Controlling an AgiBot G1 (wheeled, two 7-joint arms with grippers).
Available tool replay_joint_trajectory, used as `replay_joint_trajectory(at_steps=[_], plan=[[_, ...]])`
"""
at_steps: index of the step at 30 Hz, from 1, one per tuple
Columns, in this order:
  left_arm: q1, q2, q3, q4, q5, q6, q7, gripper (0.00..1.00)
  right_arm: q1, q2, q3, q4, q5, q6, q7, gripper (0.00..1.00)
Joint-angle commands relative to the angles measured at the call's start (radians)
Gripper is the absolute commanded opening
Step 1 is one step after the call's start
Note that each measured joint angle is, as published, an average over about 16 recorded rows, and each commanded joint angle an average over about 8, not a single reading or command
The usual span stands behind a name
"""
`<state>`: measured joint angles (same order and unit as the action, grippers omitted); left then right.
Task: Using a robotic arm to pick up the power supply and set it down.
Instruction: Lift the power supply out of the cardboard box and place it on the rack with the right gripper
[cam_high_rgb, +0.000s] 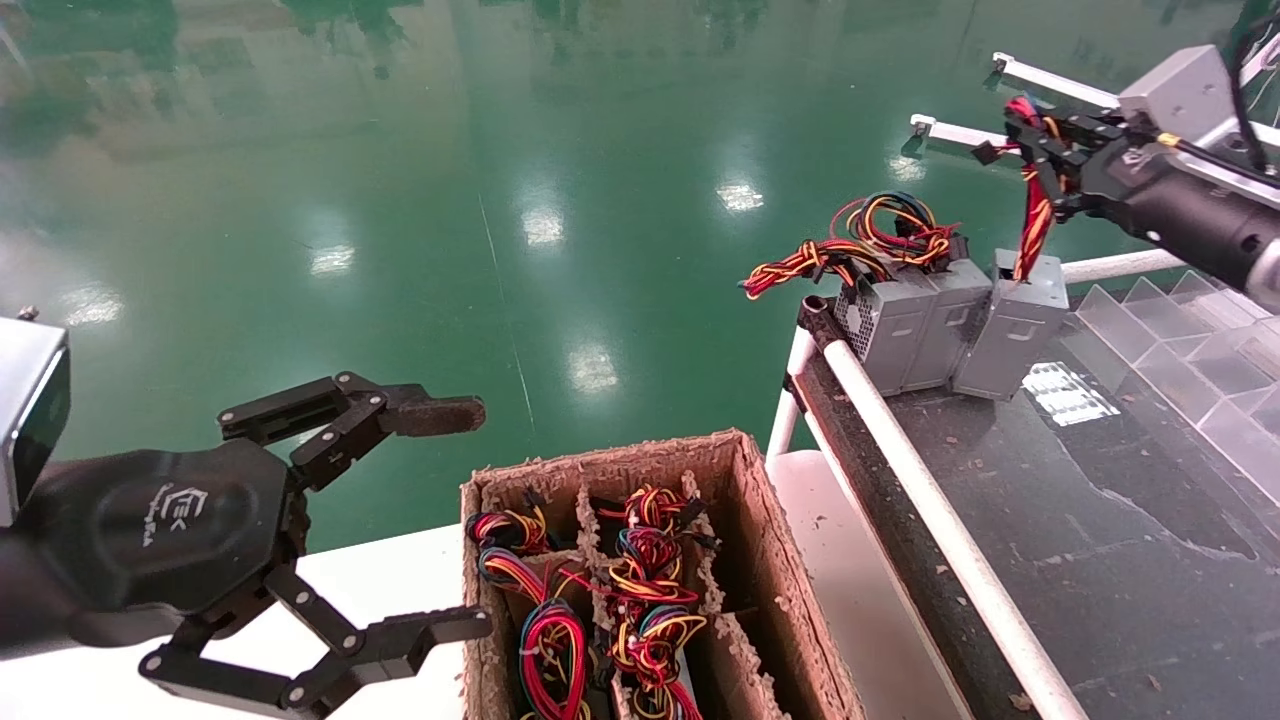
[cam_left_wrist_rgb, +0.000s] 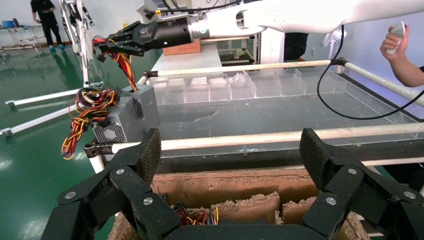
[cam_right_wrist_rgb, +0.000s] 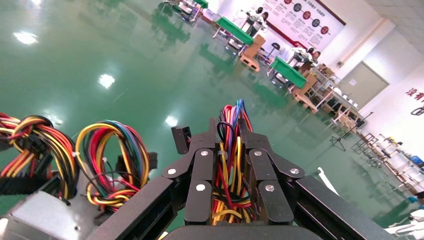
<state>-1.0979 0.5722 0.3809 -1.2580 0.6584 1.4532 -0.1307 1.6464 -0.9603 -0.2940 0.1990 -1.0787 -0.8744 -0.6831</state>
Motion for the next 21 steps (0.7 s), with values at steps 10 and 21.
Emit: replay_joint_trajectory(at_steps=[10,21], plan=[[0.000,0.000,0.000,0.000,0.000,0.000,0.000,1.00,0.070,-0.060,-0.008,-0.100,-0.013,0.023,-0.055,0.00],[0.000,0.000,0.000,0.000,0.000,0.000,0.000,1.00,0.086,-0.093,-0.004,-0.158,-0.009,0.037,-0.092,0.22]])
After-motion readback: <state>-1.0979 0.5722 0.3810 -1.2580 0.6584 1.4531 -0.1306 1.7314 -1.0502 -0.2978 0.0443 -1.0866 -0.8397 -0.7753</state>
